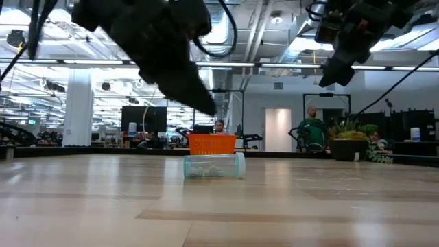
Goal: Pick and place pill bottles into a basket
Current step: Put the blue pill bottle into the orange bin
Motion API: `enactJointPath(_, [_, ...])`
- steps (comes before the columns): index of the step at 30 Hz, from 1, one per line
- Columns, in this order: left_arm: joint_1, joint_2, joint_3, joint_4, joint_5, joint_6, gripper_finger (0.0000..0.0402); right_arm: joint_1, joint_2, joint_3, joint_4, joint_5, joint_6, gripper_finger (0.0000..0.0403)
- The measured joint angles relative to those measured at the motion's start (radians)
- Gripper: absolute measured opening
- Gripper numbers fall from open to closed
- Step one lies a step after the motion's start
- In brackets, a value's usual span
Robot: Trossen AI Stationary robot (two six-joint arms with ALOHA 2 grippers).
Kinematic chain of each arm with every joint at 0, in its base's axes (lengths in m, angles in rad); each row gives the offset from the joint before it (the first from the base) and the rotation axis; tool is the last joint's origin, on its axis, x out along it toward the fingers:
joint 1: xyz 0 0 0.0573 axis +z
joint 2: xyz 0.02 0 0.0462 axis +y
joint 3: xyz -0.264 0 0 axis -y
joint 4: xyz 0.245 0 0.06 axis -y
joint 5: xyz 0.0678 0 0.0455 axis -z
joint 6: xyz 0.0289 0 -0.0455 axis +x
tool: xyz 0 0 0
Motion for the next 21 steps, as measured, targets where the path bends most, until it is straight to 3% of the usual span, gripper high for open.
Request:
enactJointPath(8, [-0.022, 0.134, 0.107, -0.100, -0.001, -0.054, 0.0184, 0.049, 0.011, -0.002, -0.006, 0.053, 0.019, 0.0171])
enactJointPath(21, [-0.026, 0.200, 0.129, -0.150, 0.050, -0.104, 0.0184, 0.104, 0.011, -0.002, -0.020, 0.099, 0.060, 0.0171])
